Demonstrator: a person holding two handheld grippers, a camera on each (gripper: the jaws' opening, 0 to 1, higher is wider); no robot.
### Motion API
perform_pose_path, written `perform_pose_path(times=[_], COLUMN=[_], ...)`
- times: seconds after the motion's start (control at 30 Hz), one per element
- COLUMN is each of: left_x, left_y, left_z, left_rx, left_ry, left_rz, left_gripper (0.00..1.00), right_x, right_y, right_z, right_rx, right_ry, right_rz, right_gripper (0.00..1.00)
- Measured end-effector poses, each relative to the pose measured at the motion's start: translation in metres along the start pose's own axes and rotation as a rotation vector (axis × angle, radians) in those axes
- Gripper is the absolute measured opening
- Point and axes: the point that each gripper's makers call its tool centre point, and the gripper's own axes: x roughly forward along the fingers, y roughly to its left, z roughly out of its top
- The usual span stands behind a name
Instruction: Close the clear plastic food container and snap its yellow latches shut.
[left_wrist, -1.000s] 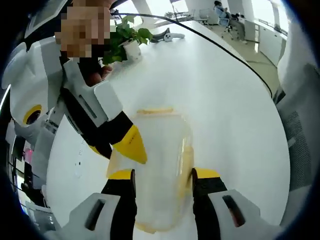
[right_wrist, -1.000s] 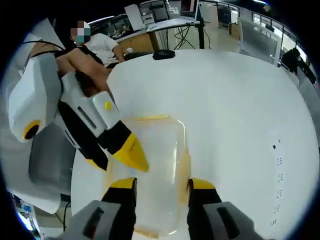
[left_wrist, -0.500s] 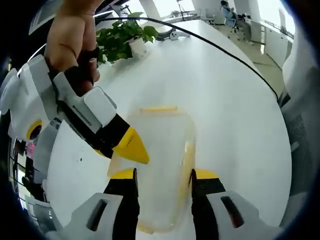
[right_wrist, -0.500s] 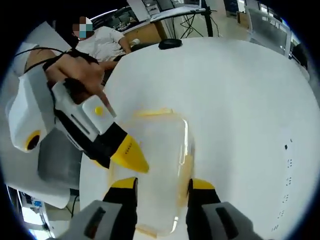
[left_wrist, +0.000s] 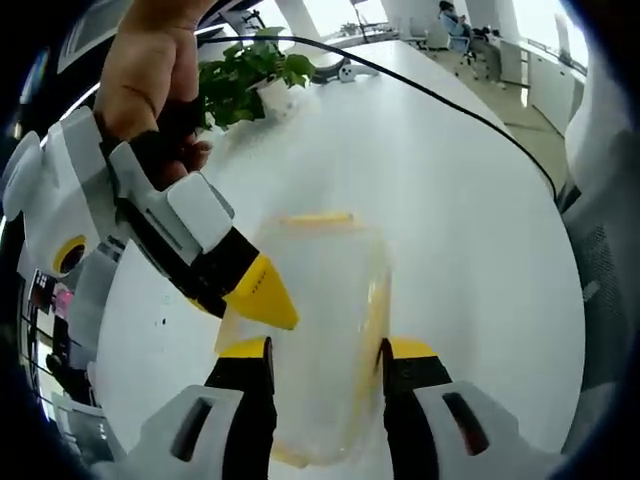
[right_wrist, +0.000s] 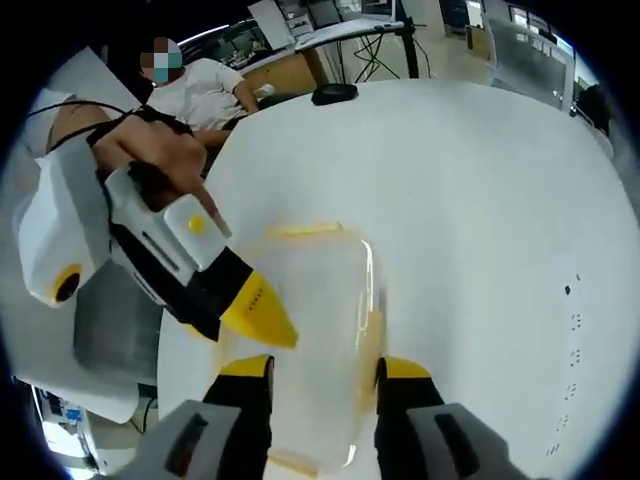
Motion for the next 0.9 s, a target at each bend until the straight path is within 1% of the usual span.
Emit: perform_pose_path(times=[0.1, 0.13, 0.17, 0.23, 0.27, 0.33, 0.37, 0.4, 0.43, 0.5, 0.53, 0.7, 0.77, 0.87, 0.9], left_x=[-0.001, -0.001, -0.002, -0.002, -0.002, -0.003, -0.003, -0.003, -0.004, -0.006, -0.007, -0.011, -0.014, -0.014, -0.015], left_y=[-0.001, 0.001, 0.001, 0.0, 0.001, -0.001, -0.002, -0.002, -0.002, -0.004, -0.004, -0.002, 0.0, 0.004, 0.005], left_z=[0.001, 0.002, 0.003, 0.004, 0.006, 0.009, 0.01, 0.009, 0.01, 0.01, 0.01, 0.007, 0.006, -0.001, -0.003], left_rx=[0.007, -0.001, -0.018, -0.008, -0.025, -0.05, -0.043, -0.043, -0.018, -0.032, -0.032, -0.042, -0.041, -0.042, -0.041], left_ry=[0.004, -0.001, -0.002, -0.004, -0.003, -0.017, -0.018, -0.013, -0.017, -0.017, -0.019, -0.015, -0.015, 0.001, 0.005], left_rz=[0.001, -0.001, 0.001, -0.002, -0.005, -0.021, -0.023, -0.019, -0.016, -0.035, -0.038, -0.056, -0.063, -0.072, -0.072], left_gripper=[0.4, 0.4, 0.41, 0.4, 0.4, 0.38, 0.37, 0.38, 0.4, 0.42, 0.43, 0.48, 0.5, 0.57, 0.57], right_x=[-0.002, -0.002, -0.003, -0.005, -0.005, -0.008, -0.011, -0.013, -0.016, -0.019, -0.02, -0.021, -0.022, -0.025, -0.026], right_y=[-0.001, -0.002, -0.002, 0.0, 0.0, -0.001, -0.001, -0.001, -0.002, -0.001, -0.001, 0.005, 0.006, 0.01, 0.011], right_z=[-0.002, -0.001, -0.002, -0.002, 0.0, 0.001, 0.002, 0.003, 0.003, 0.004, 0.006, -0.001, -0.006, -0.009, -0.01], right_rx=[0.011, 0.027, 0.029, 0.019, 0.018, 0.025, 0.022, 0.022, 0.015, -0.006, -0.007, -0.047, -0.052, -0.063, -0.069], right_ry=[-0.015, -0.018, -0.018, -0.023, -0.023, -0.042, -0.05, -0.048, -0.047, -0.048, -0.05, -0.031, -0.019, -0.016, -0.013], right_rz=[-0.015, -0.02, -0.023, -0.033, -0.032, -0.04, -0.045, -0.05, -0.061, -0.07, -0.077, -0.104, -0.113, -0.131, -0.138], right_gripper=[0.4, 0.4, 0.4, 0.4, 0.4, 0.42, 0.43, 0.43, 0.43, 0.42, 0.44, 0.51, 0.51, 0.55, 0.56])
